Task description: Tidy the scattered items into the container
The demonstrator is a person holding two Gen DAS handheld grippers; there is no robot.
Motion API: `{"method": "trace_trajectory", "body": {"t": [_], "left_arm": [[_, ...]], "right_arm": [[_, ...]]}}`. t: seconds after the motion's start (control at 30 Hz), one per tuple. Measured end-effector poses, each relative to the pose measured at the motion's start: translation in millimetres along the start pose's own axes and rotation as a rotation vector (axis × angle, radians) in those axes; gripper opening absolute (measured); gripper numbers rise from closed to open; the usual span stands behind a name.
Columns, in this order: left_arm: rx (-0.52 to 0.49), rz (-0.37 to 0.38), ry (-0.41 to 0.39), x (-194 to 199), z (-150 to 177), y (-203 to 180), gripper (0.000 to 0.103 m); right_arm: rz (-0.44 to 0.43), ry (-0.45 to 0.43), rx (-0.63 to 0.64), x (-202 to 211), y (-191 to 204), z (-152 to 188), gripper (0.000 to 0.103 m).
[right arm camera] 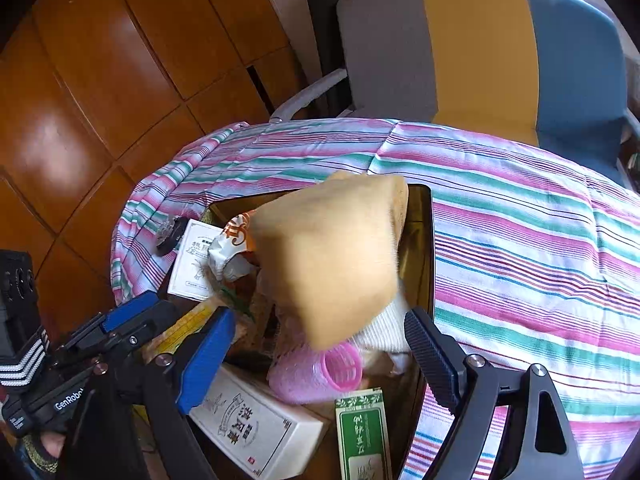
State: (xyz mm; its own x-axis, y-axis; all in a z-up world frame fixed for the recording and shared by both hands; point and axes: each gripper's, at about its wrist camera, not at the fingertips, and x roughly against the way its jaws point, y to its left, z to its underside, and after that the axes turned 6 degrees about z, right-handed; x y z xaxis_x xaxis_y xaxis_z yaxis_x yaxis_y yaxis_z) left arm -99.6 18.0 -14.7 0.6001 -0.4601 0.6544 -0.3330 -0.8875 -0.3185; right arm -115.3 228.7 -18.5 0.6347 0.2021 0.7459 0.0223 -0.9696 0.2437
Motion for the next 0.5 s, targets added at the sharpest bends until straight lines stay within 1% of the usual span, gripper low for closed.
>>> {"method": "trace_trajectory", "body": {"t": [0.07, 0.13, 0.23, 0.33, 0.37, 0.4, 0.5], "left_arm": [[0.002, -0.006, 0.000, 5, 5, -1, 0.061], [0.004, -0.012, 0.000, 9, 9, -2, 0.062], [0.009, -0.031, 0.003, 17, 18, -4, 0.066], [0.016, -0.066, 0.010, 25, 26, -8, 0.067], [0.018, -0.080, 0.013, 28, 29, -9, 0.067], [0.016, -0.108, 0.013, 30, 31, -12, 0.067], [-0.001, -0.219, 0.017, 37, 35, -20, 0.070]], "right_arm": [[-0.003, -0.010, 0.004, 7, 0, 4, 0.092], [-0.004, -0.010, 0.008, 12, 0, 8, 0.094], [-0.002, -0.010, 0.003, 18, -2, 14, 0.096], [-0.002, -0.015, -0.021, 27, -5, 23, 0.098], [0.001, -0.019, -0.033, 31, -6, 26, 0.100], [0.008, -0.025, -0.044, 36, -6, 29, 0.103], [0.058, -0.040, -0.066, 52, -1, 37, 0.103]]}}
